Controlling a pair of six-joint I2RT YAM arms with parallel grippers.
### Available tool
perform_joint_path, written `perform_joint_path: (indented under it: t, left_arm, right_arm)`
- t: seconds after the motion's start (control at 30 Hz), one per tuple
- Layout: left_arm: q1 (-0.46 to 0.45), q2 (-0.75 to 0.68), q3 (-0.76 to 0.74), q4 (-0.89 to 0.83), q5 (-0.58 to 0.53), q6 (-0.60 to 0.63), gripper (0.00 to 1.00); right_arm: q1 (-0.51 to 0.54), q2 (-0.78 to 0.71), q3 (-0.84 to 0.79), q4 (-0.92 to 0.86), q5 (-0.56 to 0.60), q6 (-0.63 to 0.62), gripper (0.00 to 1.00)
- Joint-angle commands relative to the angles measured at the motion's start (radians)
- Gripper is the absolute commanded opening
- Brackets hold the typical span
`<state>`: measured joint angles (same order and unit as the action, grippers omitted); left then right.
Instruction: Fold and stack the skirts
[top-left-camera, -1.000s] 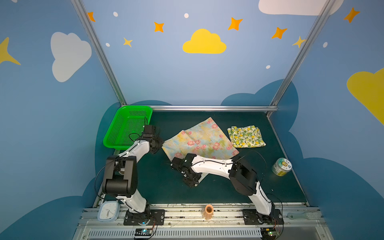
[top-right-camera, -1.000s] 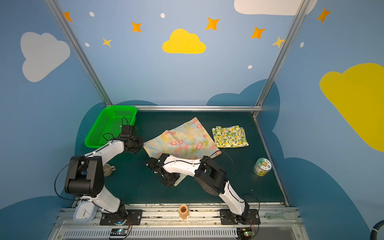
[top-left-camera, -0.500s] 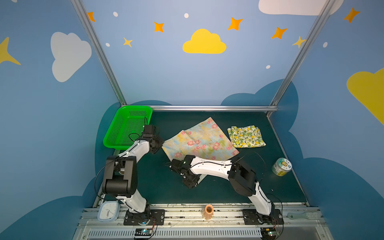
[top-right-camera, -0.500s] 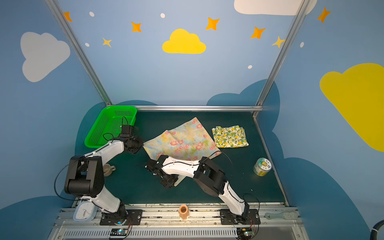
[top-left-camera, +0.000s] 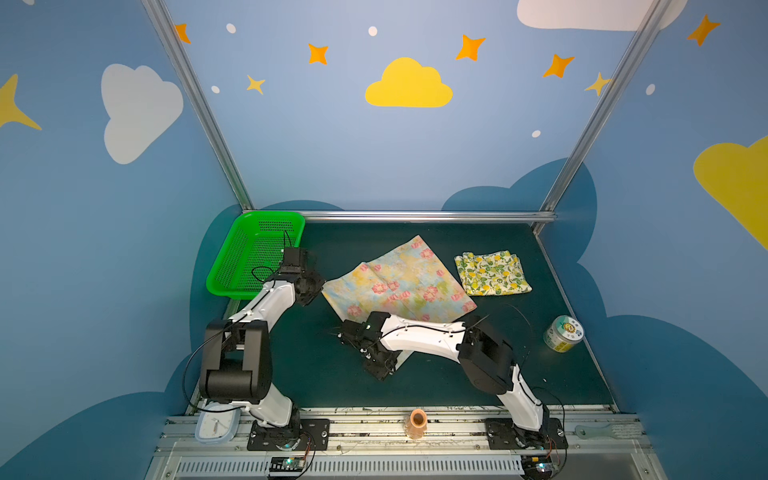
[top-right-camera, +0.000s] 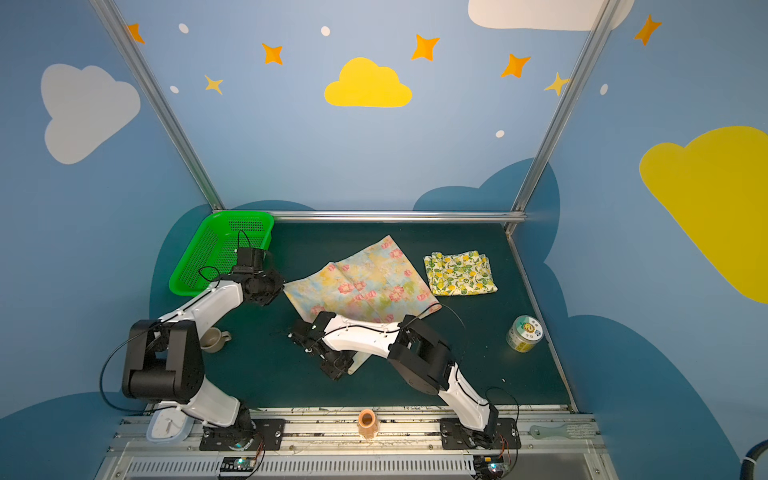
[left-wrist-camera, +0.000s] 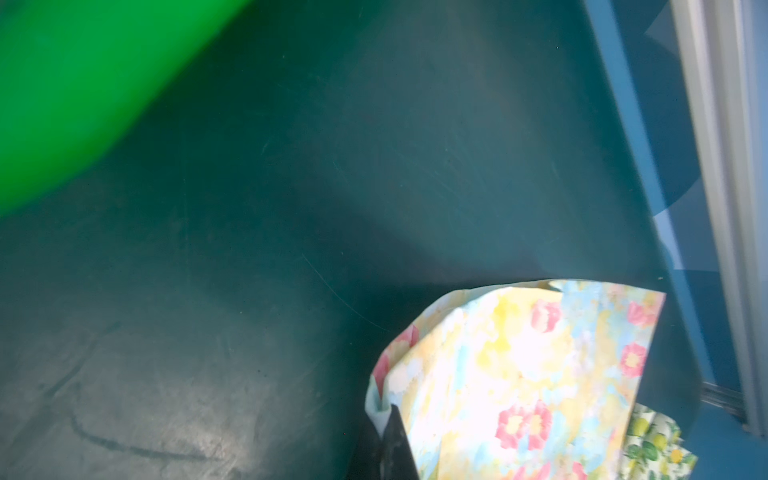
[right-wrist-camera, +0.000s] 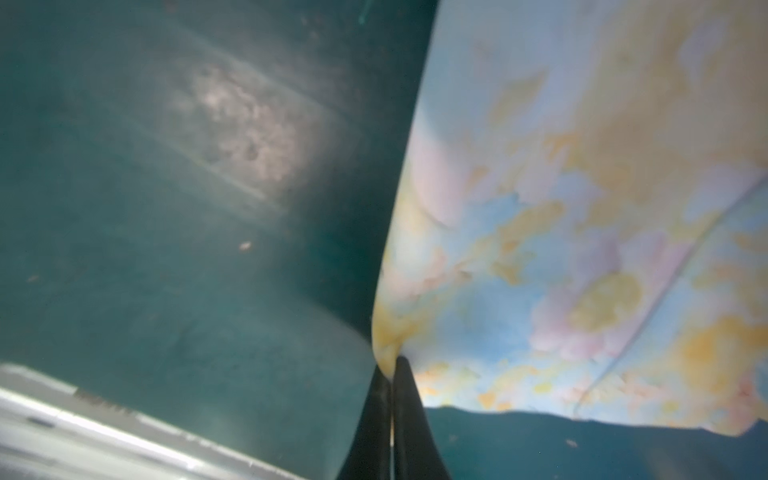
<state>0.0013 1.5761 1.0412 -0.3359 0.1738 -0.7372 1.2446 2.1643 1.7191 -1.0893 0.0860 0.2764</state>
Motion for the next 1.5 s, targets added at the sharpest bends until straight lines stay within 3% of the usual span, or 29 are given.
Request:
perform_joint_path:
  t: [0.0,0.5,0.93,1.13,1.47]
  left_arm:
    - [0.027,-0.054,0.054,-0.063,0.017,-0.010,0.04]
    - [0.124,-0.215,0.110,-0.213,0.078,-0.004,0.04]
    - [0.159,-0.411,0.039,-0.324,0.045,-0.037,0.04]
    - [0.169,-0.494,0.008,-0.346,-0.023,-0.039,0.04]
    - [0.193,-0.557,0.003,-0.405,-0.051,-0.020,0.04]
  right_arm:
    - [0.003,-0.104,0.053,-0.067,-0.023,-0.012,0.00]
    - [0.021,-0.297,0.006,-0.047,-0.118,0.018,0.00]
    - [0.093,-0.376,-0.079,0.015,-0.150,0.022,0.00]
    - [0.113,-0.386,-0.093,0.034,-0.165,0.003,0.00]
    - [0.122,-0.367,-0.085,0.061,-0.225,-0.028,0.00]
